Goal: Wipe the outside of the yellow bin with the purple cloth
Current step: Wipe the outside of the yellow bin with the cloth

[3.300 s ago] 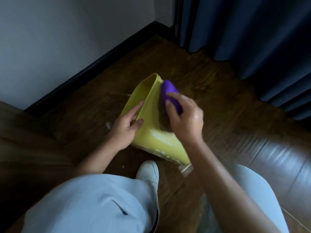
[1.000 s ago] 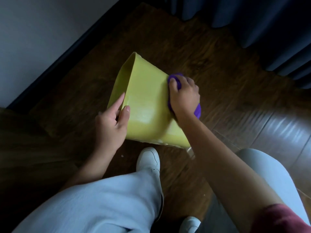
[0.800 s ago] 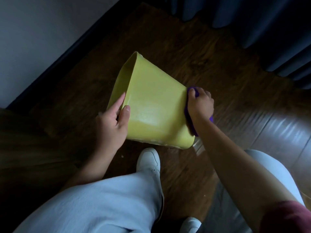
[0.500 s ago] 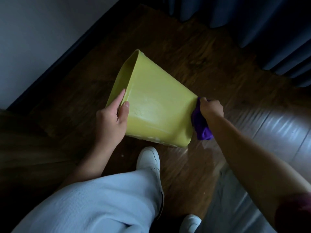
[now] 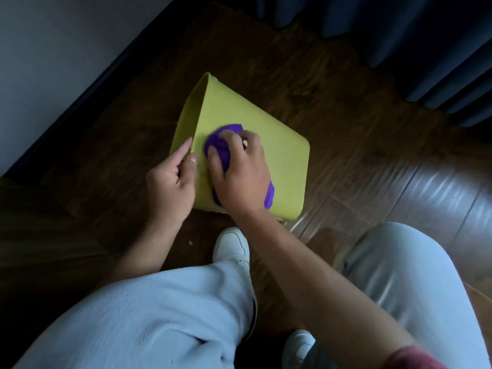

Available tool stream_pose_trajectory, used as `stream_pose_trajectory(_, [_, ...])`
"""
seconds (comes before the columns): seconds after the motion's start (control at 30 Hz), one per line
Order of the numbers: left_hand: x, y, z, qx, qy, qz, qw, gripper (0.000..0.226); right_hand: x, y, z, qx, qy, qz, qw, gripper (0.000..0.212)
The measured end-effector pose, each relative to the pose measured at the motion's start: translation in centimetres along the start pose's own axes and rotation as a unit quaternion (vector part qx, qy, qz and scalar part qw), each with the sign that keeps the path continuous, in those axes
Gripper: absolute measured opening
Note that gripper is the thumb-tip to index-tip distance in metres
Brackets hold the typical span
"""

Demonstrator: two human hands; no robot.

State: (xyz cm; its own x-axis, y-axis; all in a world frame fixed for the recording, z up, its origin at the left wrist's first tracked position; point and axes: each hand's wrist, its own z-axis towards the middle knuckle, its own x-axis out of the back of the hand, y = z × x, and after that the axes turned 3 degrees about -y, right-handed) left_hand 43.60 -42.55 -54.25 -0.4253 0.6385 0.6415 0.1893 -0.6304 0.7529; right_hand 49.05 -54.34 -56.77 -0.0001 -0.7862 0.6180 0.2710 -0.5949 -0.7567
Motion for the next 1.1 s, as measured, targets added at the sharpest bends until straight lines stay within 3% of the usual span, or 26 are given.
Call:
stream_pose_trajectory(0.33, [-0.1,-1.5,-0.1,0.036,0.013,-0.013,0.999,0.035,2.0,11.9,-2.0,-0.2,-0.018,-0.103,0.974,0.038])
stream_pose_trajectory(0.7, [0.4,0.1,0.1,0.031,-0.03,-0.011,0.999,0.037,5.5,16.8,-1.4,-0.271,-0.065,-0.153,0.948,0.037])
stream_pose_trajectory(0.77, [0.5,0.2,-0.1,0.033,-0.023,-0.015,0.999,0.037,6.5,15.0,-1.0,-0.221,-0.033,-0.116,0.968,0.035])
stream_pose_trajectory(0.87, [-0.1,0.1,0.0,0.037,-0.013,-0.015,0.999,0.038,6.3,8.8,-0.8,-0.078,0.006,-0.036,0.996,0.032])
stream_pose_trajectory(0.97, [-0.4,0.1,0.6,0.057,-0.008,-0.028,0.998,0.038,3.9,2.8,-1.7,0.04,-0.019,0.005,0.999,0.029])
stream_pose_trajectory(1.1, [-0.6,-0.5,0.5,0.083,0.009,-0.031,0.996,0.037,1.0,1.2,-2.9,0.056,-0.048,-0.026,0.997,0.03])
